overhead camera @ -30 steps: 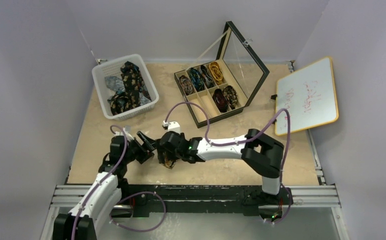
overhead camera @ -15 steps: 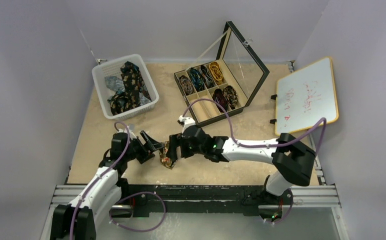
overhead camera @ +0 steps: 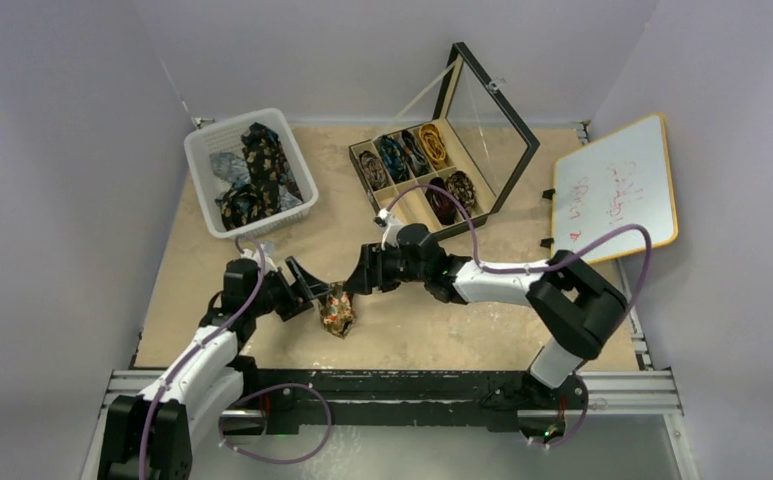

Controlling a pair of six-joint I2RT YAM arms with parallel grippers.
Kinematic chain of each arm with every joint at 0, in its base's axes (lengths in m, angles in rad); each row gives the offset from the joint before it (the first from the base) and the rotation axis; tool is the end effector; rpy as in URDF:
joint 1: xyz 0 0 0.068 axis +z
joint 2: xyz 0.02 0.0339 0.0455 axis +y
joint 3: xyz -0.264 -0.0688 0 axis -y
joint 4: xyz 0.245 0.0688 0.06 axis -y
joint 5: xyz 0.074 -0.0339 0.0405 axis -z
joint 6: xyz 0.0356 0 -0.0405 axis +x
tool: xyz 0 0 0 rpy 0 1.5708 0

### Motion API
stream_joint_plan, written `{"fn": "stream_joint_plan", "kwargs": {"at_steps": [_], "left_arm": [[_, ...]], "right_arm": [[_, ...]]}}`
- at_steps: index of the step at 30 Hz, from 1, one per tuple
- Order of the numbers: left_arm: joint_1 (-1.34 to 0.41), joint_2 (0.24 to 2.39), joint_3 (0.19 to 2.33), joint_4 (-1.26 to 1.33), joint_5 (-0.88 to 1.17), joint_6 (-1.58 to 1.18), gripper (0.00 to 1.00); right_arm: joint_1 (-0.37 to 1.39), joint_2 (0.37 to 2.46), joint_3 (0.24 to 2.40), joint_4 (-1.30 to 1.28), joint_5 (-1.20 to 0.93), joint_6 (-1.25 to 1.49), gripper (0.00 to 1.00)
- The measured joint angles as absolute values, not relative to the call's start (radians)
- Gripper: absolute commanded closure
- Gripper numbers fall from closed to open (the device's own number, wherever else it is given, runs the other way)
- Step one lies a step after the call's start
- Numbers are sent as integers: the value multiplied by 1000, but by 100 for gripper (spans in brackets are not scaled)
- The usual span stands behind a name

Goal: Roll the ties
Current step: Roll the tie at the center of the board.

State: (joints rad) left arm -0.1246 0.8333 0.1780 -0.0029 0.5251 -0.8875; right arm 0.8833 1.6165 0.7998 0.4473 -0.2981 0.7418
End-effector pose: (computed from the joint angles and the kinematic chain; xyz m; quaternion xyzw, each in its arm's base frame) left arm 0.1528 -0.0371 0.1431 -0.2166 0.8472 -0.4101 0.2593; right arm 0.2104 0.2727 0.2007 -0.1414 0.8078 0.4901 0.2954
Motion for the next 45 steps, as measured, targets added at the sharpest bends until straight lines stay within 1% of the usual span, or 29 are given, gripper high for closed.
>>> {"fn": "stream_joint_plan", "kwargs": {"at_steps": [8, 18, 27, 35, 38, 45], "left_arm": [[-125, 865, 184, 0, 538, -844, 18], [-123, 897, 186, 48, 545, -808, 17], [-110, 977, 191, 105, 570, -773, 17], [-105, 1058, 181, 210, 667, -771, 18], [-105, 1087, 176, 243, 697, -773, 20], [-105, 1072, 197, 197, 651, -762, 19]], "right_arm": [[857, 1781, 800, 539, -442, 765, 51], [834, 1847, 799, 609, -525, 766, 59], [823, 1897, 799, 616, -552, 762, 60], [823, 1898, 799, 630, -568, 759, 60], [823, 1900, 798, 636, -569, 759, 60], [823, 1921, 798, 653, -576, 759, 61]]}}
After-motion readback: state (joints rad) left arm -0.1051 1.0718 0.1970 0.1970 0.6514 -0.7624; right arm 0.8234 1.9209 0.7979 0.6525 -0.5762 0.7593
